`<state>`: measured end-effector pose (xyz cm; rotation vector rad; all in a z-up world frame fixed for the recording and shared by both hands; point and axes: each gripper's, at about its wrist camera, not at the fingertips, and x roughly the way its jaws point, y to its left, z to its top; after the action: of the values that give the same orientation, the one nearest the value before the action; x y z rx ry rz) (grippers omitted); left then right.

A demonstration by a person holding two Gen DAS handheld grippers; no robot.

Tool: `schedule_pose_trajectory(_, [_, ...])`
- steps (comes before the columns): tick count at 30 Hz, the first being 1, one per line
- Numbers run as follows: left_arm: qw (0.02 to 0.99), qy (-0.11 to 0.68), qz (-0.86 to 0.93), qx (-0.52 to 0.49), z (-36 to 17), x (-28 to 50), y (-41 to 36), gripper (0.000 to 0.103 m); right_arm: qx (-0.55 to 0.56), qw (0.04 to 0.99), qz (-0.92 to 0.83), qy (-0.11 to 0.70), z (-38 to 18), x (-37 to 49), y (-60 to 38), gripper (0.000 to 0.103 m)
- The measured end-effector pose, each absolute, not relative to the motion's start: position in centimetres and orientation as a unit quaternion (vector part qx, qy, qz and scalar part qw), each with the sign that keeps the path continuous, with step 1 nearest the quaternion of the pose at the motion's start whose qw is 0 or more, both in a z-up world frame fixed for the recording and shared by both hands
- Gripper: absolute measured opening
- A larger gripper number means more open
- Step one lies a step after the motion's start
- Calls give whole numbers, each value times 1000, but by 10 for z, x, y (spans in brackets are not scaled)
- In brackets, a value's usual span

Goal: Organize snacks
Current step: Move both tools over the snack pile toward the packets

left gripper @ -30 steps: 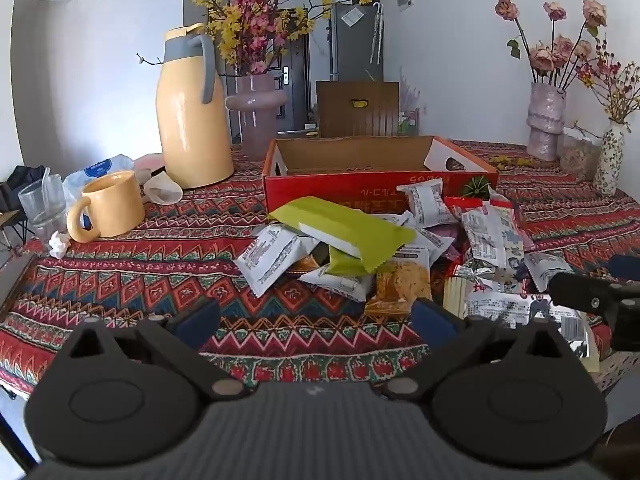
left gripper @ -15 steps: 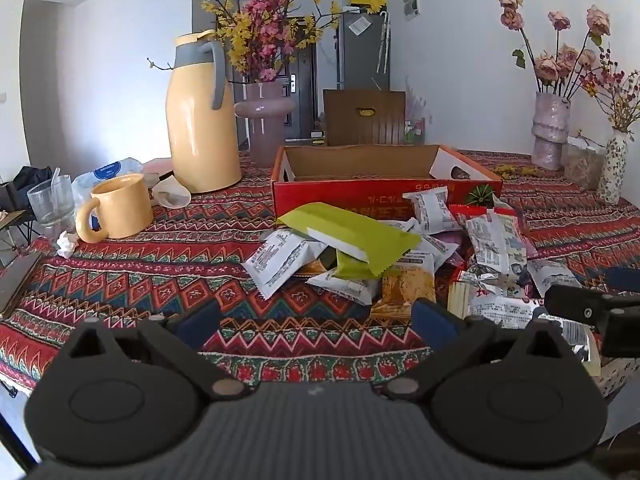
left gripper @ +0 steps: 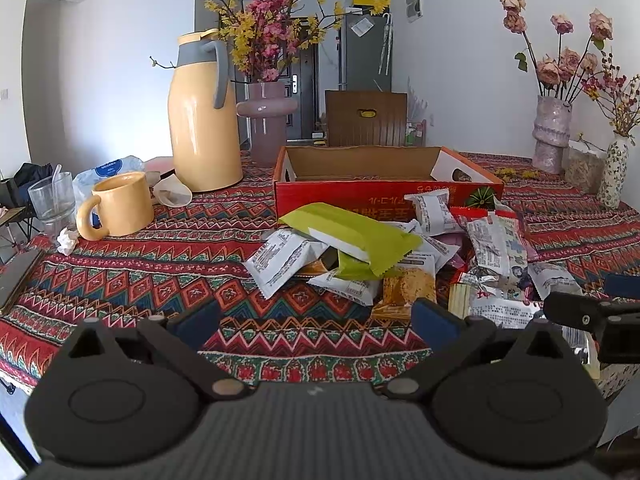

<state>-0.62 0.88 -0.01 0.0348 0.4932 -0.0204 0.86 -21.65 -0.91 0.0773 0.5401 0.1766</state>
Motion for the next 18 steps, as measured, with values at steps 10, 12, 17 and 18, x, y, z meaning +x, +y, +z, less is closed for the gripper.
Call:
schedule_pose_trajectory(10, [971,240,-12,13,-1,-7,10,103,38,958,86,270,-11,10,-217,103])
schedule_pose_trajectory(12, [971,239,-14,11,0,-8,11,103,38,958,86,270,-10,10,-217,103])
schedule_pose_trajectory(17, [971,236,-27,-4,1,-9,15,103,38,958,85,271,-11,10,-218,103])
schedule_pose_trajectory(18, [971,236,-28,-7,1,-9,15,103,37,958,85,271,-11,10,-218,103])
